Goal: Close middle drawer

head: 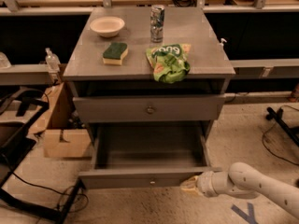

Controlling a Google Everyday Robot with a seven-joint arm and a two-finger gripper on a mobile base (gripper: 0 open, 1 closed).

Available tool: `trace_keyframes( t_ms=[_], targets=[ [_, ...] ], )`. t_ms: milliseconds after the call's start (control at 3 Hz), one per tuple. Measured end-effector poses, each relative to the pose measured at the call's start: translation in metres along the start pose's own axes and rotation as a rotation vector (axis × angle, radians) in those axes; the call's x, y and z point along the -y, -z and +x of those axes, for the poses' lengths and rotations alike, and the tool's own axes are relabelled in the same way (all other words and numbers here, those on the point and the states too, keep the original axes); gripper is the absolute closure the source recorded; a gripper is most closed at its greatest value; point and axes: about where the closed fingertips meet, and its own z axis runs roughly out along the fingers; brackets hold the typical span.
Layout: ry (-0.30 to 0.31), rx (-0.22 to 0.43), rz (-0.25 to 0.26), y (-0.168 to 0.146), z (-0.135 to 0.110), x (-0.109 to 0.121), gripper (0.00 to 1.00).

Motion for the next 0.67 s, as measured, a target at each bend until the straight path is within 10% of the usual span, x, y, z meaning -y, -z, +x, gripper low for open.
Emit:
trace_keyframes(
  t_ms=[667],
  targets=[
    [0.018, 0.016, -0.003, -0.02, -0.021, 0.028, 1.0]
  ],
)
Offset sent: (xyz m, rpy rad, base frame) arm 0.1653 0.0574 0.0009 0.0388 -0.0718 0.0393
